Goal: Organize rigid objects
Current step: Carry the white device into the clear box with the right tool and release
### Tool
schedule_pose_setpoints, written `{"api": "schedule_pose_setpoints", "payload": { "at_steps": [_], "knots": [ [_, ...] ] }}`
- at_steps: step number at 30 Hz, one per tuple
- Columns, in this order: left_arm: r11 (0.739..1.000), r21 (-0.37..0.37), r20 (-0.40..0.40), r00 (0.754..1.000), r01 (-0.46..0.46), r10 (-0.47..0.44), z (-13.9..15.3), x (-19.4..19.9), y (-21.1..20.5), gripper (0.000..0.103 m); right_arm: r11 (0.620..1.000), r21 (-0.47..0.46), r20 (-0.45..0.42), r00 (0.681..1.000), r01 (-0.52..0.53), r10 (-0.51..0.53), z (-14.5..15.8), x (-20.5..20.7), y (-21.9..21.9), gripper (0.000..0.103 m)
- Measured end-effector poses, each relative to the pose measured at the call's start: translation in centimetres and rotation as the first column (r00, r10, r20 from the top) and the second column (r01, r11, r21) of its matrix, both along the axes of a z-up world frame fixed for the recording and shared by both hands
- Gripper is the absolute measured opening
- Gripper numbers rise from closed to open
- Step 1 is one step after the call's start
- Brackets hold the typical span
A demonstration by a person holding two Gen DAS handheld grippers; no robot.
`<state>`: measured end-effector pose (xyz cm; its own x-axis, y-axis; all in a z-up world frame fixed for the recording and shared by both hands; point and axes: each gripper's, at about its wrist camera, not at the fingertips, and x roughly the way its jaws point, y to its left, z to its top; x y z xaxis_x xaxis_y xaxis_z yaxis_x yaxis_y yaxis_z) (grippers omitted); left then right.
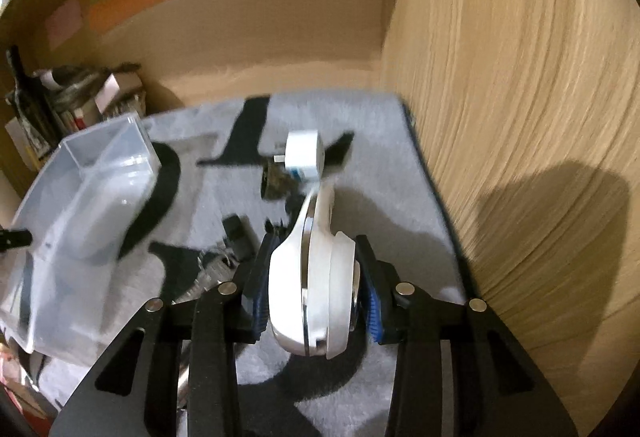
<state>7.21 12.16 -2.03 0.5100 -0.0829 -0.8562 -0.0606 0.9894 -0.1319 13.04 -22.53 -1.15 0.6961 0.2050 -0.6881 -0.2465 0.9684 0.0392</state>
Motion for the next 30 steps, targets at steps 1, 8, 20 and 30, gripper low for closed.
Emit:
{"api": "schedule_pose_setpoints", "payload": {
  "at_steps": [1,8,20,30],
  "knots": [
    [1.0,-0.002,0.001,1.0,0.0,0.0,0.0,0.0,0.0,0.014,1.0,0.006,0.012,1.0,-0.002,0.002,0.5,-0.2,0.0,0.034],
    [1.0,-0.013,0.002,1.0,0.004,-0.004,0.0,0.1,0.1,0.014,1.0,0.016,0.11,0.994,-0.027,0.025,4.0,-1.2,1.5,0.034],
    [1.0,-0.005,0.002,1.0,0.012,-0.012,-0.1,0.1,0.1,0.014,0.98,0.047,0.241,0.954,-0.194,0.177,8.6,-3.5,7.1,0.034],
    [1.0,-0.003,0.005,1.0,0.014,-0.014,-0.1,0.0,0.1,0.014,0.936,0.053,0.245,0.913,-0.347,0.325,8.0,-3.2,13.6,0.034]
  ]
}}
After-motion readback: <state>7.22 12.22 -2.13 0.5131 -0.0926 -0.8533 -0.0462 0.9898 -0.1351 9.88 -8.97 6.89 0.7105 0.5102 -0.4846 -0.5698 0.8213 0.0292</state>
